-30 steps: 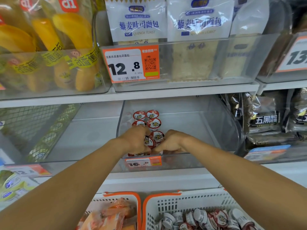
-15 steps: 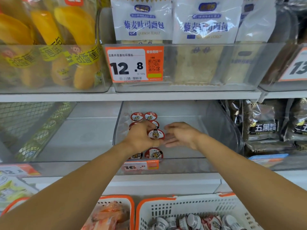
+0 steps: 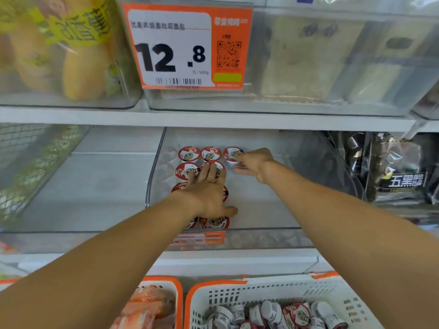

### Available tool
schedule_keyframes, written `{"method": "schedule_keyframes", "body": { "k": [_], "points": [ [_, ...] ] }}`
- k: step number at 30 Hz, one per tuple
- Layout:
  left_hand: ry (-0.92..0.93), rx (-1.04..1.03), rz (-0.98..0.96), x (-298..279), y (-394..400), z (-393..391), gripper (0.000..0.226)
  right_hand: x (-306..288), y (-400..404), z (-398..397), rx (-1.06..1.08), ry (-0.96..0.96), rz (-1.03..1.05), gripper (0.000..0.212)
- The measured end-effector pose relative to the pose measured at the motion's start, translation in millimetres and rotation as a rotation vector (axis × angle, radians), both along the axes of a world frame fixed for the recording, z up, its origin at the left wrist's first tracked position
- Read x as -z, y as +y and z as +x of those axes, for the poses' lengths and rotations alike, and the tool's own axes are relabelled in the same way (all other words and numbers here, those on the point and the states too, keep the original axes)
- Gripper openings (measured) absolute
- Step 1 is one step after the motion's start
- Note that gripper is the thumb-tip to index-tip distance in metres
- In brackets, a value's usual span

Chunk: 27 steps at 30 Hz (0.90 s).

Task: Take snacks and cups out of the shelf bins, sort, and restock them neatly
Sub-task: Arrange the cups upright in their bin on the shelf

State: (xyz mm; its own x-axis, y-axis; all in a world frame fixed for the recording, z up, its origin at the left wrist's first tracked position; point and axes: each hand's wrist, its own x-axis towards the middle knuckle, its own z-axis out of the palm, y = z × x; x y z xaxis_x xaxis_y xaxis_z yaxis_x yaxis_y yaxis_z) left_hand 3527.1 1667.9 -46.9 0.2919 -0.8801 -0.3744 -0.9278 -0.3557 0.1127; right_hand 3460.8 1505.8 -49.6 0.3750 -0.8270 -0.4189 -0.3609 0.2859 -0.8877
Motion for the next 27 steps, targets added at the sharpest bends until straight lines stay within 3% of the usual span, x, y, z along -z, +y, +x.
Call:
{"method": "schedule_keyframes", "body": {
  "k": [7,11,14,18,21,22,24,26,27],
  "points": [
    [-0.025,0.026,-0.014,4,2,9,0.097,11,-1,6,-0.010,-0.080,0.039,0.023],
    [0.038,0.004,-0.078,-3,4,8,0.096,-8,5,-9,-0.014,-0.022,-0.066,0.015],
    [0.193,-0.056,-0.398,-25,8,0,0.086,-45,28,-39,-0.057,-0.085,-0.221,0.016],
    [0.426,-0.086,-0.979,-72,36,-37,0.045,-91,90,-116,-0.168,-0.303,-0.448,0.005],
    [0.624,-0.074,-1.175,-67,85,-92,0.018,-82,139,-184,-0.144,-0.373,-0.585,0.010],
    [0.673,-0.069,-1.144,-52,101,-113,0.012,-66,152,-203,-0.140,-0.355,-0.572,0.011],
    [0.678,-0.065,-0.885,0,124,-149,0.004,-11,170,-237,-0.138,-0.211,-0.497,0.012],
    [0.668,-0.044,-0.502,65,142,-177,0.009,64,182,-273,-0.282,0.099,-0.390,0.002],
    [0.700,-0.040,-0.318,99,151,-189,0.010,102,188,-292,-0.413,0.292,-0.333,0.013]
  ]
}}
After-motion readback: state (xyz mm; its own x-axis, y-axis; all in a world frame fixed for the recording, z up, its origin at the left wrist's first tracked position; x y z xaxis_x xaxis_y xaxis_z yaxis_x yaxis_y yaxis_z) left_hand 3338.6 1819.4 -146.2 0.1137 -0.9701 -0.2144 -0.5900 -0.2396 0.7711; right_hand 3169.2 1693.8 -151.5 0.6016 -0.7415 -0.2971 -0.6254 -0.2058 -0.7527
